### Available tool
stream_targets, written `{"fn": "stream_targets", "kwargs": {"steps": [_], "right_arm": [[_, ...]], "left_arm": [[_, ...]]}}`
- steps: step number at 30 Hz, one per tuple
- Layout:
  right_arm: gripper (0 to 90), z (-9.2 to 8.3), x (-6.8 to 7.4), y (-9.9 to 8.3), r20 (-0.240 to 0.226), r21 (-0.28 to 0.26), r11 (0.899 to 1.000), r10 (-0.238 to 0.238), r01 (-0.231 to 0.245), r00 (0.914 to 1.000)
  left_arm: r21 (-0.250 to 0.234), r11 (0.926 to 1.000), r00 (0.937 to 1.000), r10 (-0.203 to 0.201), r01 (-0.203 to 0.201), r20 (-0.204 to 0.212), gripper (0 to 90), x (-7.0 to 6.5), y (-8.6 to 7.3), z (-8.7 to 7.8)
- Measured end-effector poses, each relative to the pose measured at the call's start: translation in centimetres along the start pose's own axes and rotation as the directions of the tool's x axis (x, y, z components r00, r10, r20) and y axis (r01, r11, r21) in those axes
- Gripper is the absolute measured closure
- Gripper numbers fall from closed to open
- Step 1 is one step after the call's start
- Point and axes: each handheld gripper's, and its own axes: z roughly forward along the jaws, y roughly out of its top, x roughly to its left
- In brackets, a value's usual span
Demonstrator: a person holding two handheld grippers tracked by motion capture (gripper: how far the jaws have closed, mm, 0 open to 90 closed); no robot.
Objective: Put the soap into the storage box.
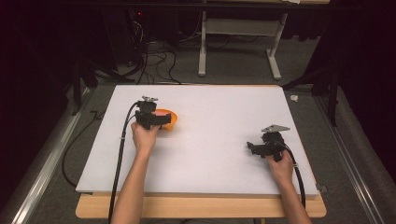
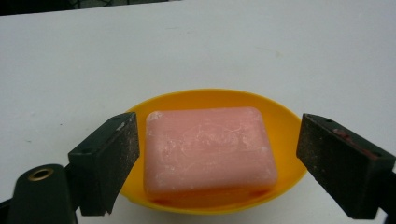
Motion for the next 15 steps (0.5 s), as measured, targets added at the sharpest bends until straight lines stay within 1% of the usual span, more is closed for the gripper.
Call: {"fn": "stream_targets", "kwargs": {"steps": [11,15], "right_arm": [[15.6,0.0,0.0,0.0,0.0,-0.001,1.0,0.002,-0.002,1.0],[15.6,0.0,0.0,0.0,0.0,-0.002,1.0,0.0,0.0,1.0]], "left_arm": [[-0.036,0.9989,0.9993,0.031,-0.03,0.021,14.2,-0.2,0.0,-2.2],[-0.055,0.9981,0.999,0.028,-0.026,0.033,14.5,-0.1,-0.1,-2.9]]}}
